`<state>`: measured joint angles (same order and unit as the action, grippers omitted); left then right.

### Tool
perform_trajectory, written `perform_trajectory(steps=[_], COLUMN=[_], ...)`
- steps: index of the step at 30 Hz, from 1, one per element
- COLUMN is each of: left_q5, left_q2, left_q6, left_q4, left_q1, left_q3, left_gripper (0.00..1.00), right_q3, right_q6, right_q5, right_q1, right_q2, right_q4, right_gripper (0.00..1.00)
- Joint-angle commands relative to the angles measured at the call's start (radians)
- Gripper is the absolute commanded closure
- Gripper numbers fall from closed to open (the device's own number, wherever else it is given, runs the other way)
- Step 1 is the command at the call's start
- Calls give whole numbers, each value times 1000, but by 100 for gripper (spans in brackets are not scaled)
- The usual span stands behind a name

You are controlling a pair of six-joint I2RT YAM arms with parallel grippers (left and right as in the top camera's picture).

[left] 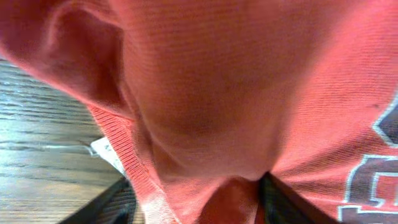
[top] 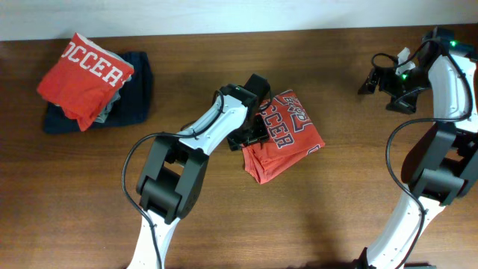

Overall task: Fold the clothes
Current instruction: 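Grasp the folded orange shirt's lower edge with the left gripper, then lift the shirt with the left gripper and carry it to the upper-left pile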

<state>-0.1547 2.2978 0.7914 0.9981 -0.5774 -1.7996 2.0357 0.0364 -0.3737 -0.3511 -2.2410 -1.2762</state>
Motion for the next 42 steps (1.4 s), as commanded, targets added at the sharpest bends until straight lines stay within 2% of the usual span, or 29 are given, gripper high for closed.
perform_trajectory(steps=[1,3,7,10,13,15,21,26,32,38,42], left_q5=[-6,-6,1,1,1,1,21,24,43,250,284], left_q2=[84,84,84,84,84,84,83,81,80,80,80], left_q6=[-6,-6,-6,-6,-7,-47,-226,-435,-525,-546,-620], left_q4=[19,15,15,16,20,20,10,24,53,139,152], left_q1=[-25,-25,-24,-24,-24,-24,-9,4,4,4,4], left_q3=[34,34,34,34,34,34,-2,-122,-280,-447,-523], left_gripper=[47,50,66,82,85,99,100,100,99,100,100], right_q3=[13,13,13,13,13,13,13,13,13,13,13], right_q6=[-5,-5,-5,-5,-5,-5,-5,-5,-5,-5,-5], right_q5=[13,13,13,13,13,13,13,13,13,13,13], right_q1=[-3,-3,-3,-3,-3,-3,-3,-3,-3,-3,-3], right_q2=[27,27,27,27,27,27,27,27,27,27,27], right_q4=[-3,-3,-3,-3,-3,-3,-3,-3,-3,-3,-3], right_gripper=[1,1,1,2,1,1,1,1,1,1,1])
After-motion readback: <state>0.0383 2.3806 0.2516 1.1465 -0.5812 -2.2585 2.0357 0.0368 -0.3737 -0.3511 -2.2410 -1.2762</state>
